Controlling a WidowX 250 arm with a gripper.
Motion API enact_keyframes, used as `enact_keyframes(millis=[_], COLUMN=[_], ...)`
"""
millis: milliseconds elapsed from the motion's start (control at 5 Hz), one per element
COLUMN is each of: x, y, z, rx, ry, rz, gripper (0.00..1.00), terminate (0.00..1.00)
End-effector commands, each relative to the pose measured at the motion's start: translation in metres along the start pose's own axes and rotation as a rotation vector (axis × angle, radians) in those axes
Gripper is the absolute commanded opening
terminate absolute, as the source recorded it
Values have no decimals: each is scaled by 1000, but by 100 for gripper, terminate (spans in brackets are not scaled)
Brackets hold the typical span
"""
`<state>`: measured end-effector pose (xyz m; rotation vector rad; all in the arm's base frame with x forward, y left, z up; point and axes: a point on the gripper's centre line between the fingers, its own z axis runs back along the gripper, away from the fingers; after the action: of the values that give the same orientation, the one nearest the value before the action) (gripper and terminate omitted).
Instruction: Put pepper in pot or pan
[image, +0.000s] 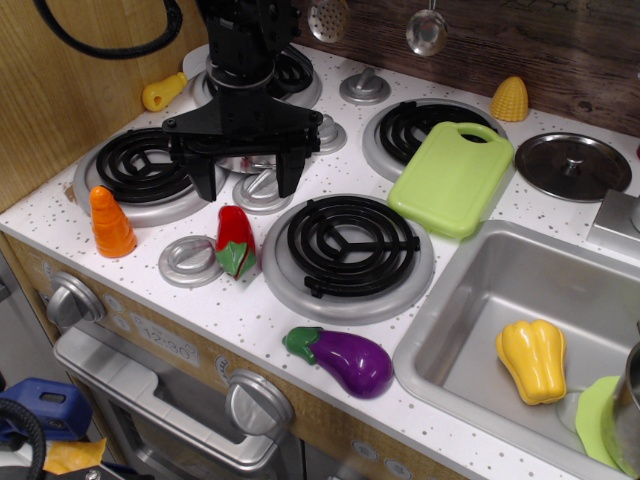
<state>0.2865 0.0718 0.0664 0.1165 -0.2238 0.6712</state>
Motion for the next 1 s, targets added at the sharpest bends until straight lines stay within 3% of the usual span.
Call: enact_keyframes(millis=[0, 400, 800], x=[0, -1, -3], y=[0, -1, 4], z=[0, -27, -45], rx=[0, -51, -47], ry=[0, 10, 13], rz=[0, 10, 8], gripper=[100, 100, 100], terminate=[0, 0, 0])
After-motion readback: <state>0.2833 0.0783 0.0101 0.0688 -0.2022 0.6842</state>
